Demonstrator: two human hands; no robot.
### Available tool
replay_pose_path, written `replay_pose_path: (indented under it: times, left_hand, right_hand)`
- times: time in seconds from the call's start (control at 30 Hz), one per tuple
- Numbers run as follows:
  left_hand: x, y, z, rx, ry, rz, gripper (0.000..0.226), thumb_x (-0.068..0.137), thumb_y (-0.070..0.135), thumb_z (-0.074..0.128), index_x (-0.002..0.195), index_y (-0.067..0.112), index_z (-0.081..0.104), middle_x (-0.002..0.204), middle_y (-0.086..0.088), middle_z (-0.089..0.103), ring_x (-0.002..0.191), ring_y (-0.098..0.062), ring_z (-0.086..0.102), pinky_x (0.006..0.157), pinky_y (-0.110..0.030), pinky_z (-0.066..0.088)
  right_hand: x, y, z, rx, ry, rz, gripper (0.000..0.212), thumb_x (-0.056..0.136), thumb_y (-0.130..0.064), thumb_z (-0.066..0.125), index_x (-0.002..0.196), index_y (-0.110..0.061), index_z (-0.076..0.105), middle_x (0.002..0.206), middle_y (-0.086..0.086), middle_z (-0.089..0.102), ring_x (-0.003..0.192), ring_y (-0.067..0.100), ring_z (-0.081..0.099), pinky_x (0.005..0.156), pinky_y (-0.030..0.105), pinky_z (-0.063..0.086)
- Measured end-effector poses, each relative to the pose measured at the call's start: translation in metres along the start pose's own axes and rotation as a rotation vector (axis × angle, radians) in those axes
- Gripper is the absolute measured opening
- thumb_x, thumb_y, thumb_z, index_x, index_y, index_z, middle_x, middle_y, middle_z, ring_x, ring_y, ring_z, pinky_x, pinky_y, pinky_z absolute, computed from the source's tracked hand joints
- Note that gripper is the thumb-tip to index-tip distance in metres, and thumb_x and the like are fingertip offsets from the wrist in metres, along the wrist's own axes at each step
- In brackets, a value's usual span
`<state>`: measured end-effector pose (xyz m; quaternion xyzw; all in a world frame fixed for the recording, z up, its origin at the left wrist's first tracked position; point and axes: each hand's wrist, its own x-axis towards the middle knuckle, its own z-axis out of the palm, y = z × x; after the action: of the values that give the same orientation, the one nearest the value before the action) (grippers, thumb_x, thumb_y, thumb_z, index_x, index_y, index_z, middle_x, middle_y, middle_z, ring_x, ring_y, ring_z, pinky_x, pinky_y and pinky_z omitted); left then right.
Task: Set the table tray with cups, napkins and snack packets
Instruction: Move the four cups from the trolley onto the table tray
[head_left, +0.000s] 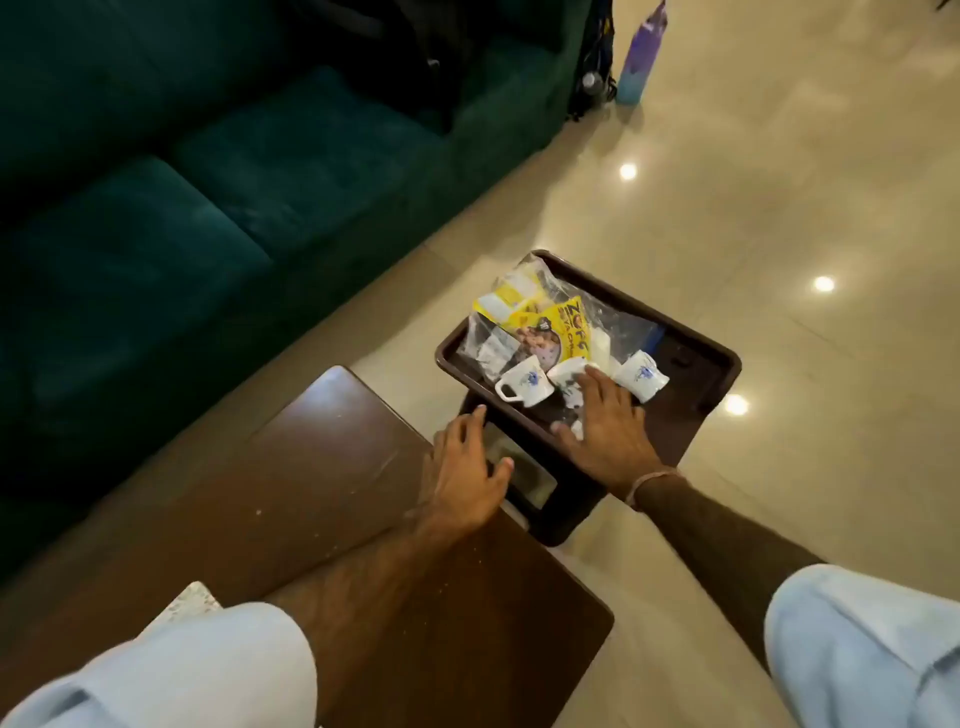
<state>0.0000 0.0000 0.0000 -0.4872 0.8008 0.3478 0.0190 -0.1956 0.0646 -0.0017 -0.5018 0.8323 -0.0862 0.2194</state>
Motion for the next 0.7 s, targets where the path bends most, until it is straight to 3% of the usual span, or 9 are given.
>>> replay_pose_path:
  times: [0.13,0.27,0.4,0.6,0.7]
  left_hand:
    - [0.039,0.035,0.046,0.036,-0.076,0.073,0.074,0.09,0.051,0.05,0.152,0.022,0.022,0.152,-0.008,0.035,0.135,-0.03,0.034,0.112,-0.052,0.03]
    - [0.066,0.067,0.08,0.214,0.048,0.139,0.054,0.09,0.052,0.045,0.133,0.019,0.05,0.133,-0.008,0.052,0.124,-0.028,0.04,0.101,-0.051,0.031]
    - [0.084,0.089,0.099,0.273,0.086,0.146,0.054,0.088,0.055,0.047,0.124,0.017,0.056,0.127,-0.009,0.057,0.118,-0.03,0.044,0.094,-0.05,0.031]
    - [0.087,0.101,0.113,0.052,0.019,0.142,0.049,0.085,0.042,0.066,0.128,0.022,0.056,0.132,-0.007,0.049,0.119,-0.027,0.044,0.099,-0.044,0.035]
    - [0.077,0.098,0.111,-0.114,0.04,0.209,0.03,0.084,0.026,0.073,0.11,0.016,0.06,0.137,-0.009,0.042,0.12,-0.028,0.049,0.101,-0.043,0.046]
  right_hand:
    - [0.026,0.063,0.002,-0.048,0.068,0.126,0.07,0.088,-0.053,0.054,0.145,-0.022,0.029,0.158,0.004,0.022,0.137,0.035,0.029,0.107,0.057,0.032]
    - [0.05,0.101,0.007,-0.07,0.172,0.149,0.064,0.09,-0.051,0.052,0.144,-0.023,0.032,0.154,0.005,0.027,0.133,0.035,0.029,0.104,0.056,0.033]
    - [0.074,0.119,0.009,-0.089,0.194,0.176,0.069,0.086,-0.047,0.059,0.144,-0.022,0.031,0.144,0.011,0.039,0.127,0.036,0.035,0.102,0.056,0.035]
    - [0.09,0.133,0.01,0.013,0.176,0.181,0.073,0.081,-0.04,0.07,0.14,-0.019,0.032,0.132,0.015,0.05,0.118,0.037,0.047,0.099,0.054,0.038]
    - [0.083,0.128,0.006,0.206,0.276,0.167,0.078,0.077,-0.032,0.075,0.141,-0.016,0.033,0.134,0.016,0.047,0.12,0.036,0.05,0.102,0.051,0.045]
